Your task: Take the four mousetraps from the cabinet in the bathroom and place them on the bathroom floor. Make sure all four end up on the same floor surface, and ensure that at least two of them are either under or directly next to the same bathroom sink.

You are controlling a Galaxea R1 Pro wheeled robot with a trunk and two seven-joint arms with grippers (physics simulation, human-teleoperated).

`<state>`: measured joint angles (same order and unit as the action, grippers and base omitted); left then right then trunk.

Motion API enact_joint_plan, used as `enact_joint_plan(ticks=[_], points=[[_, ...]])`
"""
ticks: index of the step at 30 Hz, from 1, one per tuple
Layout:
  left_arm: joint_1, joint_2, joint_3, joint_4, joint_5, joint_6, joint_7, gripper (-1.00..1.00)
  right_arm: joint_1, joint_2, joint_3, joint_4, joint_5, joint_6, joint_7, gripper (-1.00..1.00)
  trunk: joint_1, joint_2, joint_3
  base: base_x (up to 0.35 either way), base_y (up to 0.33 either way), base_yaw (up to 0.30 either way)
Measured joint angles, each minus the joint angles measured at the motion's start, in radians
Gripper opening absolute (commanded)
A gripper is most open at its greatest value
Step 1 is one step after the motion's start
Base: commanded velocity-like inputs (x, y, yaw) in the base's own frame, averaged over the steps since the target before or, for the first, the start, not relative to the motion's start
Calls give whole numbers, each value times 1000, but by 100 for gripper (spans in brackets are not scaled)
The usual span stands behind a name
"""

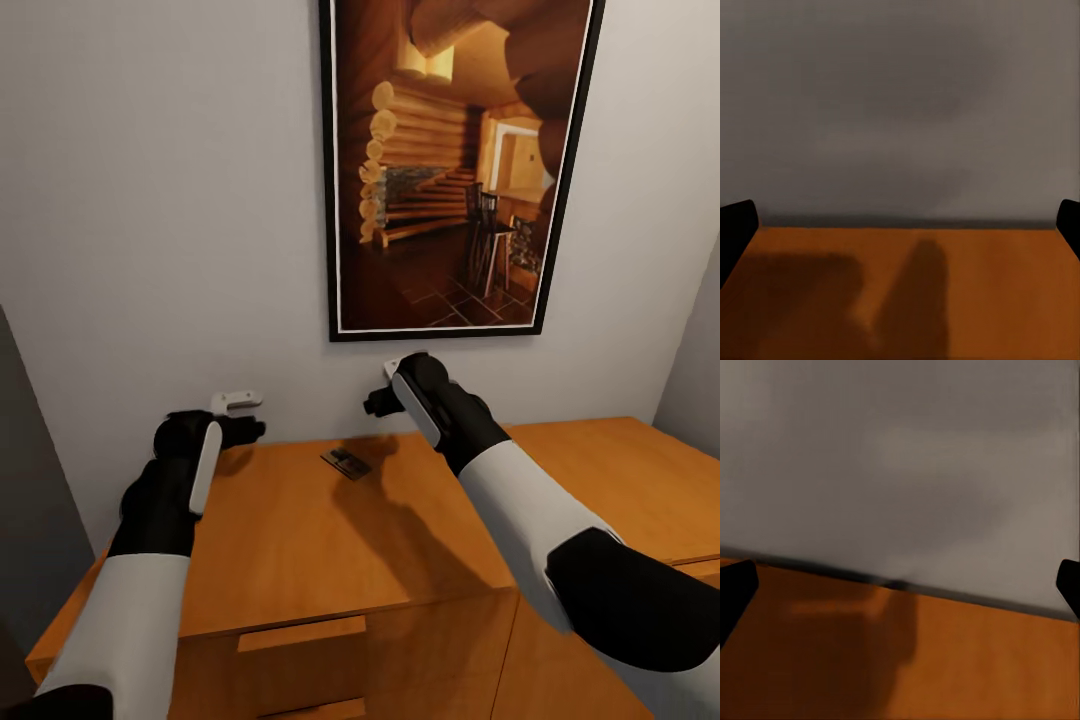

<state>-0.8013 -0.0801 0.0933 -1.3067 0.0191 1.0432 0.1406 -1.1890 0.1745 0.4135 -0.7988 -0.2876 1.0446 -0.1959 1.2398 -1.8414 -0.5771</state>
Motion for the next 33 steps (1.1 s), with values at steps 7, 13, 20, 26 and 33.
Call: enact_joint_plan(ticks=[7, 13, 20, 26, 33], points=[[-95, 5, 3, 154, 1, 0, -1, 100, -26, 0, -1, 21, -1, 0, 0, 100, 0, 0, 0, 0, 0, 0], [-143, 9, 5, 216, 3, 0, -2, 100, -62, 0, -1, 79, -2, 0, 0, 100, 0, 0, 0, 0, 0, 0], [-162, 11, 6, 241, 7, 0, 17, 100, -121, 0, -6, 185, -7, 0, 0, 100, 0, 0, 0, 0, 0, 0], [-164, 13, 6, 246, 6, 0, 21, 100, -137, 0, -8, 216, -24, 0, 1, 100, 0, -1, 0, 0, 0, 0], [-165, 29, 7, 249, 36, 0, 21, 100, -143, 0, -9, 232, -69, 0, 1, 100, -2, -1, 0, 0, 0, 0]])
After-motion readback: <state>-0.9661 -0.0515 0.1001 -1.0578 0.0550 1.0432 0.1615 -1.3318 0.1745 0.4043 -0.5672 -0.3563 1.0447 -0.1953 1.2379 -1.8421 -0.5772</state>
